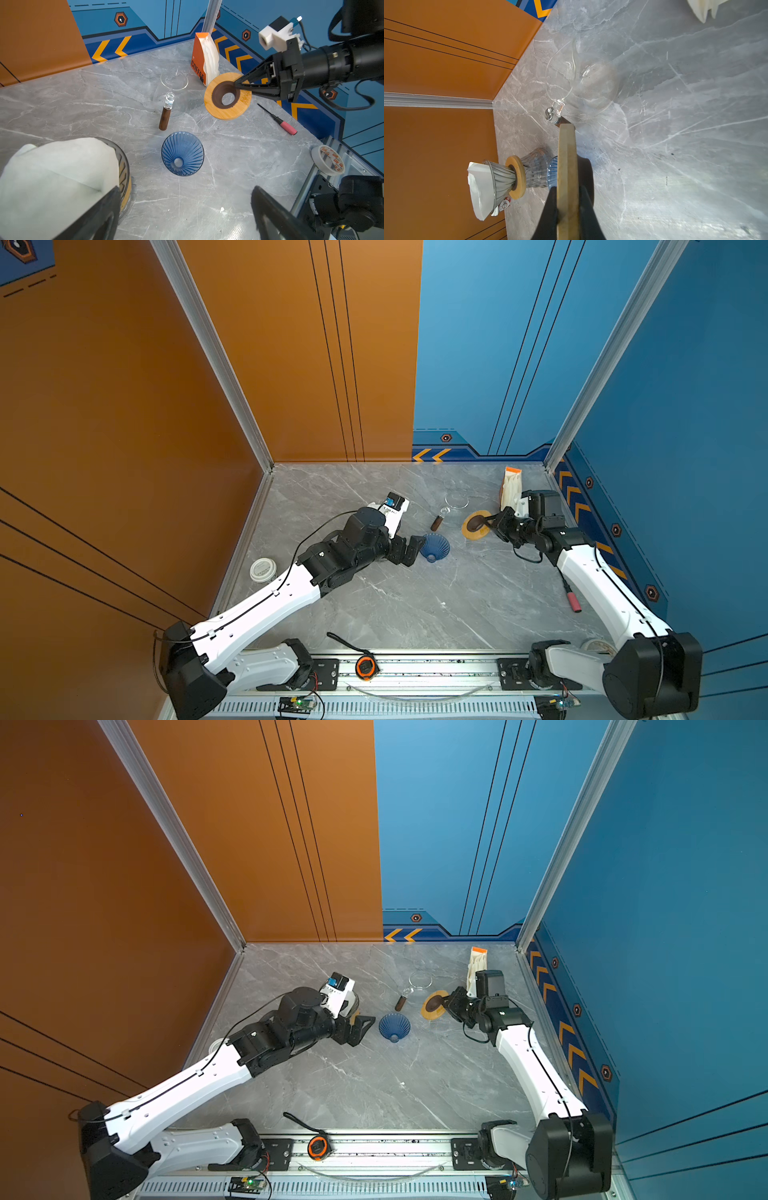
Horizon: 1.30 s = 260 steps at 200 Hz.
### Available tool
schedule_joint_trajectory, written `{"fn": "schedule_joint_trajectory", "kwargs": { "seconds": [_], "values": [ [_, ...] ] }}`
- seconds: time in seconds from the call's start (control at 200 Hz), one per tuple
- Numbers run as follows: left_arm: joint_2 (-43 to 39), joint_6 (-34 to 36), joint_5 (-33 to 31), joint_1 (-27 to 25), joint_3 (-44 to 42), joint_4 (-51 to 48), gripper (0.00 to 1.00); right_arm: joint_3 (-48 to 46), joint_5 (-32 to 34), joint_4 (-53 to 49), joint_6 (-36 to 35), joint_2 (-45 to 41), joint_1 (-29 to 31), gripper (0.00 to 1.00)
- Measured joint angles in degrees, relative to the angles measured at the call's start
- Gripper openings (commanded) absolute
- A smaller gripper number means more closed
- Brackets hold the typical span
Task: Place the coffee filter in the dripper
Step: 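Lift the bamboo ring with the right gripper and carry it farther from the robot, then lower the bamboo ring onto the glass cup with the right gripper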
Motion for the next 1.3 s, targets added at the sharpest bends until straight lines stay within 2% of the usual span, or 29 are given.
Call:
{"fn": "schedule_joint_trajectory", "kwargs": {
  "seconds": [0.29, 0.756, 1.302],
  "values": [
    [2.4, -0.2, 1.7, 5.1, 0.6, 1.9, 0.98, 9.4, -0.7, 4.6, 0.0, 10.8, 1.1, 0.0],
    [3.5, -0.3, 3.8, 7.8, 1.6, 1.9, 0.98, 18.4, -0.7, 10.8, 2.6, 24.6, 1.6, 0.0],
    [3.5, -0.5, 4.2, 7.8, 1.5, 2.0, 0.98, 21.9, -0.9, 12.9, 5.5, 30.9, 1.9, 0.0]
  ]
}}
